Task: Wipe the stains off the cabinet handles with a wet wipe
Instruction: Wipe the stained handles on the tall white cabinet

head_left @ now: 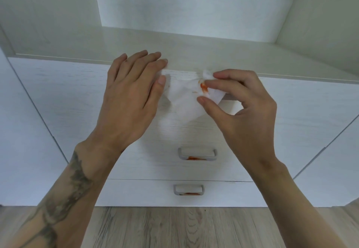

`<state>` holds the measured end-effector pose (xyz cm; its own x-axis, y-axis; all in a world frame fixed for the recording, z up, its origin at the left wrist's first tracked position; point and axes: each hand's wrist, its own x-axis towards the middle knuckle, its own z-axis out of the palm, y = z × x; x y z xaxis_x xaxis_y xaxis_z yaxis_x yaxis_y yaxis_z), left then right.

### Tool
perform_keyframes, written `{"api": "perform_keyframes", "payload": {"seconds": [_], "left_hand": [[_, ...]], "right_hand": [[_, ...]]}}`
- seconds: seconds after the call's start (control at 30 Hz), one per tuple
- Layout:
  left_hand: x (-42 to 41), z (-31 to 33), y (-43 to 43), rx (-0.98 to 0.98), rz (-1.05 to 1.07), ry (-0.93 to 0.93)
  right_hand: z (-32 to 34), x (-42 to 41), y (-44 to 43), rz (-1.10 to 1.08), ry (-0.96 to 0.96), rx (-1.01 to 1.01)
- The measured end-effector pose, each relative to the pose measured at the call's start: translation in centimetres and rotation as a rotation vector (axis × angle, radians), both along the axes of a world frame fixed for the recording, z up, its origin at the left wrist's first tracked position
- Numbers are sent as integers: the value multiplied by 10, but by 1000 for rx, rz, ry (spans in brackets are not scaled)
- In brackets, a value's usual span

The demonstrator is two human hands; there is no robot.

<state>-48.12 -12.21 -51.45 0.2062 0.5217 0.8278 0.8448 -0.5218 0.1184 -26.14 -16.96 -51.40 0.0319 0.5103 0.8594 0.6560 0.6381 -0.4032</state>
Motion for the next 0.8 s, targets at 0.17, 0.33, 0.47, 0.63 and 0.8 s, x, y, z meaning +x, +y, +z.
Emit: {"api": "perform_keyframes", "payload": {"seconds": [0.17, 0.33, 0.47, 0.63, 0.8], "left_hand": [[0, -1, 0, 6, 2, 6], [1, 0, 0, 1, -5, 7], [-3, 0, 0, 2, -18, 6], [-1, -2, 1, 22, -12, 15], [-2, -5, 2, 42, 5, 49]], "right_hand": [[-6, -14, 10, 11, -24, 40], [-9, -8, 17, 7, -69, 85], [-10, 13, 15, -22, -73, 118], [-12, -11, 22, 9, -78, 117], [-16, 28, 16, -94, -79, 125]]}}
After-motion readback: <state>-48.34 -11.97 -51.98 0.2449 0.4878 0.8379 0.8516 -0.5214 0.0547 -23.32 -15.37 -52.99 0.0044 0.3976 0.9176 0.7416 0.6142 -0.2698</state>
